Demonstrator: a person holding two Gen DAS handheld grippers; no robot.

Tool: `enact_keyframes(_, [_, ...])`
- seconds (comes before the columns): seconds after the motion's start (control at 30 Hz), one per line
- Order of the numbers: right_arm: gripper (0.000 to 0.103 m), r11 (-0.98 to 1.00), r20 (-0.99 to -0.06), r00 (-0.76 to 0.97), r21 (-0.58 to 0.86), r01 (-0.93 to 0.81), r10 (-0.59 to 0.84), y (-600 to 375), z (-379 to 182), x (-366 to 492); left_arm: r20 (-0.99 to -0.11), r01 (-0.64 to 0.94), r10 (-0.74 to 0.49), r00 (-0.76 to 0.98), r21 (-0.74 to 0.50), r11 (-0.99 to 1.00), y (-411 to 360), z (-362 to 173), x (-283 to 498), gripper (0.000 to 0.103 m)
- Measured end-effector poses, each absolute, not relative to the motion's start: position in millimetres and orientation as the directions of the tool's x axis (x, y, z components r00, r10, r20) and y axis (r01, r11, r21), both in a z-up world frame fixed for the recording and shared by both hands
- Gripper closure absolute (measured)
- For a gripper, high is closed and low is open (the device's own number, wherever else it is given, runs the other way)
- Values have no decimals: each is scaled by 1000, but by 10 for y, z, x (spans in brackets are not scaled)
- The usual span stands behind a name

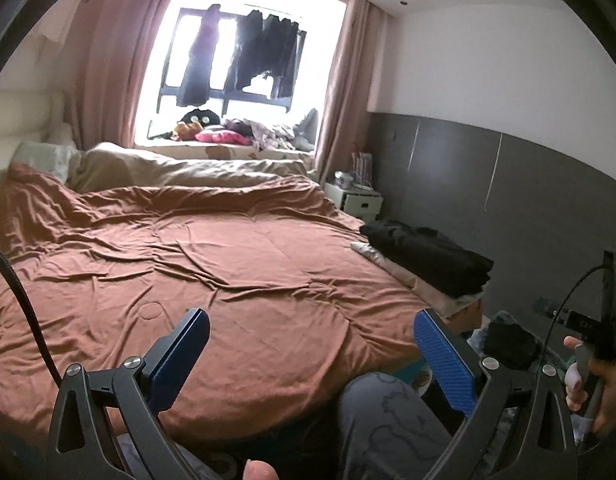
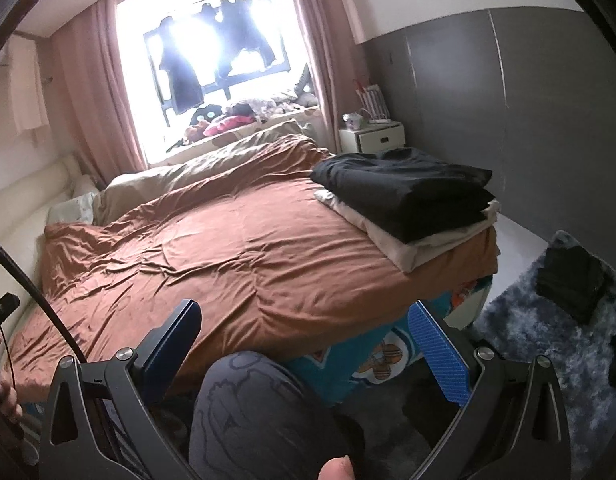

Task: Fold large clothes

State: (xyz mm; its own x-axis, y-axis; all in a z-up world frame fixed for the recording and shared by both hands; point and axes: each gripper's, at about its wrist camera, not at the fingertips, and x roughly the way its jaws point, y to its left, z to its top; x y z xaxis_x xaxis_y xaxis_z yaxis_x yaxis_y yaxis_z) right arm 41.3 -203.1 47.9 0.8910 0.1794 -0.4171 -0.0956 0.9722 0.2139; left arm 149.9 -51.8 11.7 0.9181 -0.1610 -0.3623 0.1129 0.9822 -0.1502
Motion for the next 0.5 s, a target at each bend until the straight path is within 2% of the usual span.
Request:
enact_keyframes(0.17, [0, 968, -385, 901, 217, -122, 200, -1959, 362, 340, -359, 96, -141, 923, -141, 985, -482, 25, 1326, 0])
enact_keyframes(0.5, [0, 967, -398, 888, 196, -164, 231, -1800, 238, 371, -360, 24, -71, 930, -133, 991, -385, -95, 1137, 1])
